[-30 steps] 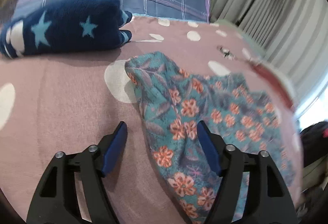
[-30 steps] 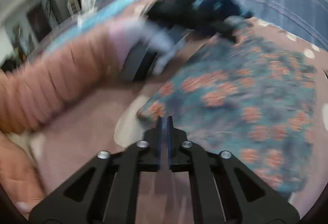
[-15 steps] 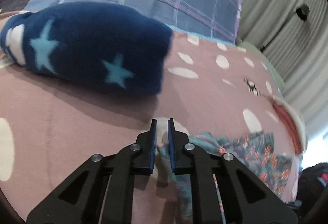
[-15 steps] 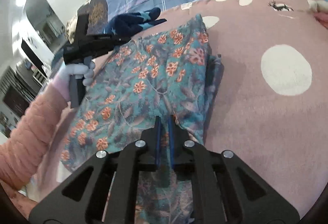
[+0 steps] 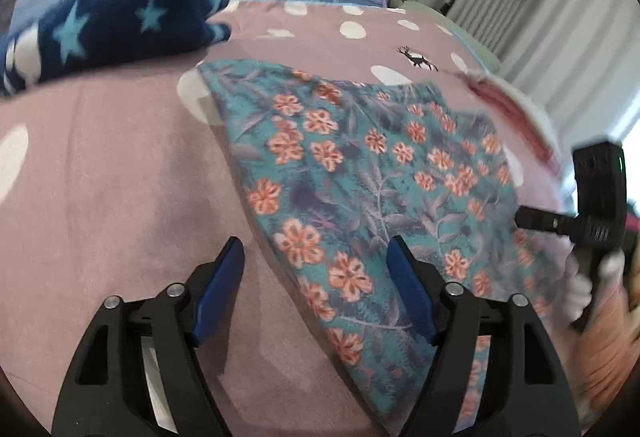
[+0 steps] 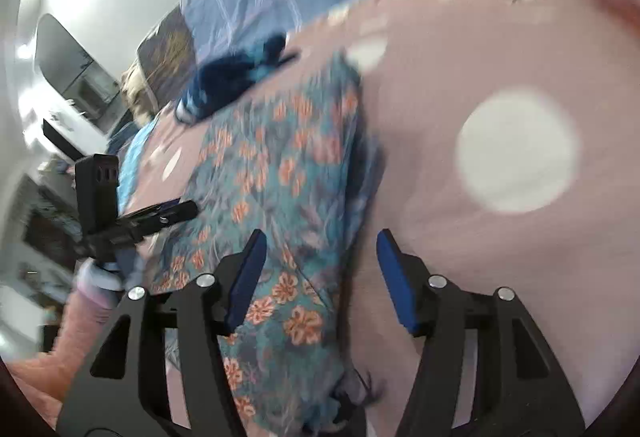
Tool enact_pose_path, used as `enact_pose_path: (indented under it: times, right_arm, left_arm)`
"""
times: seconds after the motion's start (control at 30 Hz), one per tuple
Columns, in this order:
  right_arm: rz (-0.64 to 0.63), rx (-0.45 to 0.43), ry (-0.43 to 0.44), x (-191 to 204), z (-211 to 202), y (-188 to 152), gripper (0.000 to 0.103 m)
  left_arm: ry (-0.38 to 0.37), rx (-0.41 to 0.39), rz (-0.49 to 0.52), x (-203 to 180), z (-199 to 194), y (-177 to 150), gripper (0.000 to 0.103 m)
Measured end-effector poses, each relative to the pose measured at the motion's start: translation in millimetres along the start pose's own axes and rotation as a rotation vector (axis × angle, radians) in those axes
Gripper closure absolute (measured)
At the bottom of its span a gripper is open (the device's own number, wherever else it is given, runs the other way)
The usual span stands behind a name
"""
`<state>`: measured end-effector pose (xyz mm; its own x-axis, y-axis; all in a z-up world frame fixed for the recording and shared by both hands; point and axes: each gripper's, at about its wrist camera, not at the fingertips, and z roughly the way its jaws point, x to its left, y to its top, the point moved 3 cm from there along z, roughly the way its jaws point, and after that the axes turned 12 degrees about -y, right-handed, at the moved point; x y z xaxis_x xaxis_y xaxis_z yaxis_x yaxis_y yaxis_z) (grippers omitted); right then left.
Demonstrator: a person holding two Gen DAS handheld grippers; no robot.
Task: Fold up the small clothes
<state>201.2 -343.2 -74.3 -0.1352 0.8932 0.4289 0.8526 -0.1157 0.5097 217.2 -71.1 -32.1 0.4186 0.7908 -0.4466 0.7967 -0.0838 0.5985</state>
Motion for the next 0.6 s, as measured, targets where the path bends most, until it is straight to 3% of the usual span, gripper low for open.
enact_pose_path:
  times: [0.1, 0.3, 0.6]
  right_arm:
    - [0.013, 0.004, 0.042, 0, 5, 8, 0.043]
    - [-0.071, 0.022, 0.037, 18, 24, 28, 0.043]
    - [-0.097, -0.001, 0.080, 22, 34, 34, 0.043]
  left_arm:
    - [0.008, 0.012, 0.015, -5, 6, 3, 0.021]
    - [-0.001, 0.006, 0.023, -4, 17, 7, 0.017]
    - [-0.021, -0.013, 0.024, -4, 15, 6, 0.015]
